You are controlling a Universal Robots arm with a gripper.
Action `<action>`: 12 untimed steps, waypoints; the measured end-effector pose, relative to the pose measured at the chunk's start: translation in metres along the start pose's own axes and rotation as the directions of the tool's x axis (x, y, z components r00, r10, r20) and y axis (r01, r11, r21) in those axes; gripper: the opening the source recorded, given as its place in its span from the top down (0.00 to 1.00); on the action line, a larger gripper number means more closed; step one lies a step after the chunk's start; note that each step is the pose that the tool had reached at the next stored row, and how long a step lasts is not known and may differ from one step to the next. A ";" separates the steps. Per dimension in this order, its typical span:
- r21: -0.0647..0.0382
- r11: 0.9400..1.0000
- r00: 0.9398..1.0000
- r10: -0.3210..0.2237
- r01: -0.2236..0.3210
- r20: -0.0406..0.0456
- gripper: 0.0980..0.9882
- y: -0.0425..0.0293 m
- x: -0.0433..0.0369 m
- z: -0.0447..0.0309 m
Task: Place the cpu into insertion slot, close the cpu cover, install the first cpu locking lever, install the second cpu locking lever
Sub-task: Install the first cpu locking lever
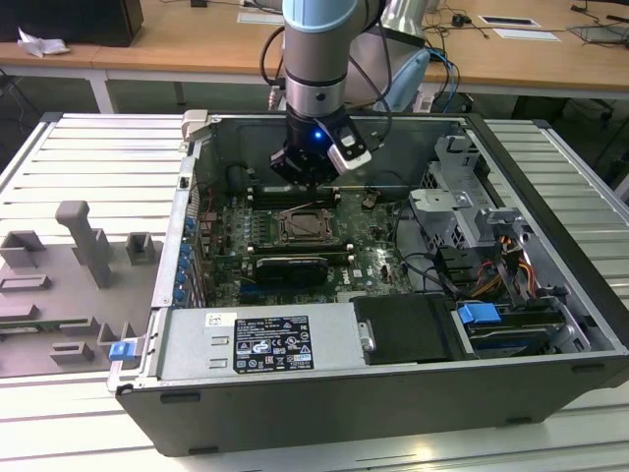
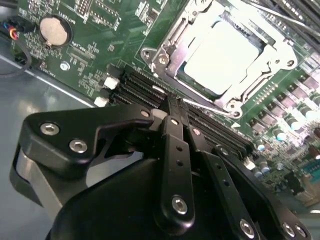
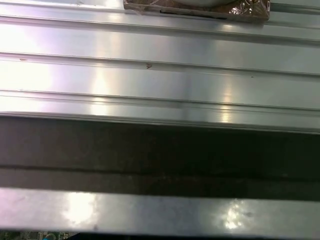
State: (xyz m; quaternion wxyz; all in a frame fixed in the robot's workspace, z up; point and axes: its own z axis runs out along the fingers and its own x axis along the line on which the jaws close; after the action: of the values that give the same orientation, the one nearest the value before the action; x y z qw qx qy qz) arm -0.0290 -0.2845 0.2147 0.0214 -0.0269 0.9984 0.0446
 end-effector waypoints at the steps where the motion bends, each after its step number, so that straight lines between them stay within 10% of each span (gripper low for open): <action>1: 0.000 1.000 1.000 0.000 0.000 0.000 0.99 -0.0001 -0.0002 0.0009; 12: 0.001 1.000 1.000 0.000 0.000 0.000 0.99 -0.0010 -0.0026 0.0098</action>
State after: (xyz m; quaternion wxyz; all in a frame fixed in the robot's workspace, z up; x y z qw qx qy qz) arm -0.0260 -0.2845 0.2049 0.0214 -0.0269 0.9984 0.0442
